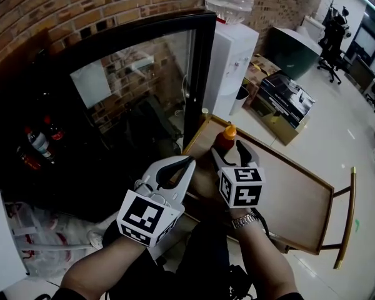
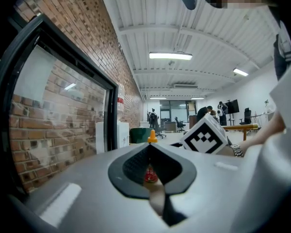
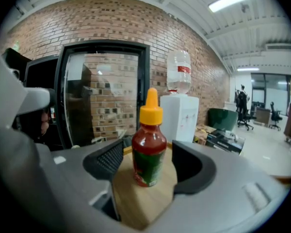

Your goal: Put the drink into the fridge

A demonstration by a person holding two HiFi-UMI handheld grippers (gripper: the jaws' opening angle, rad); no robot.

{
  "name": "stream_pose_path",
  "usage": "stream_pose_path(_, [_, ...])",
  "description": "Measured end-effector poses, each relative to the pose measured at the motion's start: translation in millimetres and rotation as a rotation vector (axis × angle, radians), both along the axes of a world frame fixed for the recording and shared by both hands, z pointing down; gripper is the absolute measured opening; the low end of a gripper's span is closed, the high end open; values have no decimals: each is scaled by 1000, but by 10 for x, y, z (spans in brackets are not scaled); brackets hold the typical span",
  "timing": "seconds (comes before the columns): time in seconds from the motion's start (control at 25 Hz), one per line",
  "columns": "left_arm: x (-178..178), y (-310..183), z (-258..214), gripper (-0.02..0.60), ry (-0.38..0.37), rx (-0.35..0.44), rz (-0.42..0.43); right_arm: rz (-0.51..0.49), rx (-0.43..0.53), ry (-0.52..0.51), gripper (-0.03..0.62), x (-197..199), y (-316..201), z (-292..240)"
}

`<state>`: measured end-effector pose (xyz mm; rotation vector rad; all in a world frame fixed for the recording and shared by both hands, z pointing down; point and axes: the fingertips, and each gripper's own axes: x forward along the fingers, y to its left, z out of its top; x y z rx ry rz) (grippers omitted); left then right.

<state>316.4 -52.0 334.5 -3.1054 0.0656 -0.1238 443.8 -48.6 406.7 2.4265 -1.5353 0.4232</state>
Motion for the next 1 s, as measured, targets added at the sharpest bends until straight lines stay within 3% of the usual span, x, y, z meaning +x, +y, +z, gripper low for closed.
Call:
stream_pose_path(0.48, [-97, -185, 104, 5, -15, -15, -40, 0, -25, -34, 311, 127, -186, 177])
stream_pose_path(0.64, [-160, -224, 102, 5, -18, -11, -51, 21, -24, -37, 278, 145, -186, 160])
stream_pose_path(1.0, [-308, -224, 35, 5, -10, -10, -78, 0, -2, -20, 275, -17, -168, -4])
